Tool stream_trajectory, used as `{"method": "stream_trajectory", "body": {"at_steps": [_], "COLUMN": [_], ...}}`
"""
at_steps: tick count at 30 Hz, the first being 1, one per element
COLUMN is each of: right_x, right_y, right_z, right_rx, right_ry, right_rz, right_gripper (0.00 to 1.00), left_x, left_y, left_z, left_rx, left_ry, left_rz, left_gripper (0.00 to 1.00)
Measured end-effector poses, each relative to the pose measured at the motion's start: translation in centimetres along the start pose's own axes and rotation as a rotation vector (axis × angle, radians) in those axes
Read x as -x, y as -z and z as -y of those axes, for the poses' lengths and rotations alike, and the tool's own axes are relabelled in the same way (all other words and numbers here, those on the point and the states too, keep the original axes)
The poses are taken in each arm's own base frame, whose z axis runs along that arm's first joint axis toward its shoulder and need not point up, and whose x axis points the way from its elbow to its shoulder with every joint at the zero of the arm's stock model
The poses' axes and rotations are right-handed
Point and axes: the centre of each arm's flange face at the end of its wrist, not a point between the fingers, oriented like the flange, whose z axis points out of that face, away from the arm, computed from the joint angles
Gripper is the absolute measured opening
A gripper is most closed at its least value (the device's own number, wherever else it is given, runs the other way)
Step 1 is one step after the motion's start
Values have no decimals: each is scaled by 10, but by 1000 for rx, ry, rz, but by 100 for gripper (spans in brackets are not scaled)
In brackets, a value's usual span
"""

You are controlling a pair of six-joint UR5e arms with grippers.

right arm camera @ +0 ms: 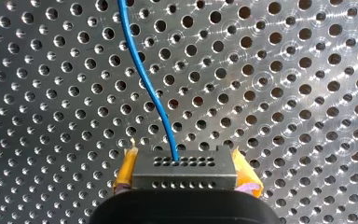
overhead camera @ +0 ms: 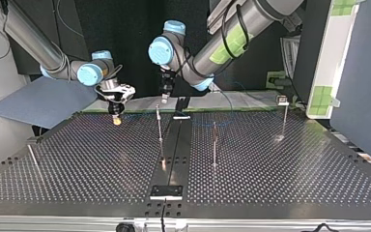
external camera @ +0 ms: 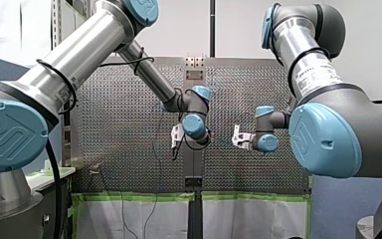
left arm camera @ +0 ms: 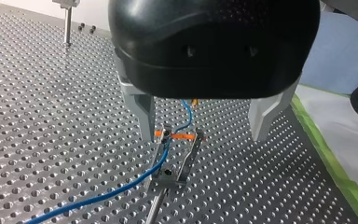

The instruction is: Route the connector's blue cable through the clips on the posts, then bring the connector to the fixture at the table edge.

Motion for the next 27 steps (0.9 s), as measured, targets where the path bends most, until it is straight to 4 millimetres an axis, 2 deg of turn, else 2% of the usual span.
{"method": "stream_trajectory", "body": {"at_steps": [17,27], "right_x": [0,0], "right_y": [0,0], "right_z": [1,1], "right_rx": [-2,-2], "right_ry": [2,4], "right_rz": [1,0], "right_gripper": [0,0], "left_x": [-1,4], "left_y": [3,33], "left_z": [-4,-1], "left_rx": [32,59], "left_ry": [-11,-37], "left_rz": [-17,-10], "left_gripper": [100,100]}}
